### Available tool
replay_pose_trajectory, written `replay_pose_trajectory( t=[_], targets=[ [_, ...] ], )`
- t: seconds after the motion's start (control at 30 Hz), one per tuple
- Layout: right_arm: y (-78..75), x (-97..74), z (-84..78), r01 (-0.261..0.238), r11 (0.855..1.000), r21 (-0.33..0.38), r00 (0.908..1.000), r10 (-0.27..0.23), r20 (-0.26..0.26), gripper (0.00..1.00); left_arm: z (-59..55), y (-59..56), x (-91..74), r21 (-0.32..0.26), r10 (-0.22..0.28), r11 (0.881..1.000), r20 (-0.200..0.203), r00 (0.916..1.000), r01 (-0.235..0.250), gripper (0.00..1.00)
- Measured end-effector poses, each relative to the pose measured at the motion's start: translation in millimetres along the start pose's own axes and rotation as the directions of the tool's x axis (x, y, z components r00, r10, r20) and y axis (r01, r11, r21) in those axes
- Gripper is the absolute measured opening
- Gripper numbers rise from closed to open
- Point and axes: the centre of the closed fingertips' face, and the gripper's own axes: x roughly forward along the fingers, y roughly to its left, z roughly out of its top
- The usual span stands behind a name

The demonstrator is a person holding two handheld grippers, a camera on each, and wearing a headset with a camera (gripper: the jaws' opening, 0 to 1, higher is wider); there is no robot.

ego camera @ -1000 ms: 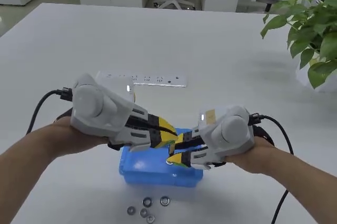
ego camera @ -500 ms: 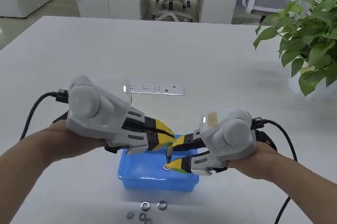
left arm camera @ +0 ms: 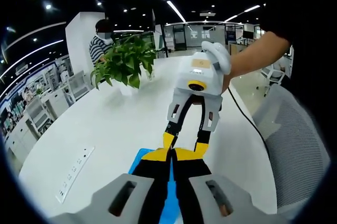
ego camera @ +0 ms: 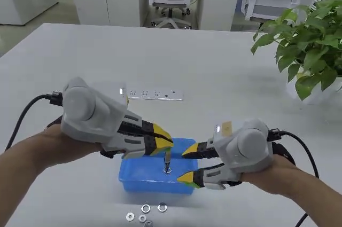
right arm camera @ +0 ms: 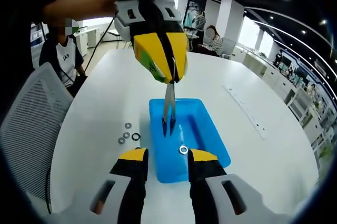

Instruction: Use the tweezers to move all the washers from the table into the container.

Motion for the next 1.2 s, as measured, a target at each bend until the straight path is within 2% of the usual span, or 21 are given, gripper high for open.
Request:
replay_pose_trajectory(
  t=[0.43,0.77,0.93,1.2],
  targets=[
    [12.2,-21.5,-9.2,0.048,0.998,0.049,0.9988,-0.048,-0.004,0.39,0.3,-14.4,-11.5,-0.016,0.0,1.0,0.004,1.0,0.0,0.05],
    [24.3,-31.1,-17.7,0.065,0.994,0.09,0.9978,-0.066,0.001,0.47,0.3,-28.7,-10.4,-0.023,-0.009,1.0,0.009,0.9999,0.009,0.05],
    [26.4,-33.9,-19.7,0.07,0.992,0.106,0.9975,-0.07,0.002,0.52,-2.8,-34.7,-8.5,-0.023,-0.013,1.0,0.004,0.9999,0.013,0.05],
    [31.0,-38.3,-21.8,0.076,0.987,0.143,0.9968,-0.079,0.015,0.62,-13.6,-44.8,-2.4,-0.027,-0.026,0.999,-0.007,0.9996,0.026,0.05]
  ],
)
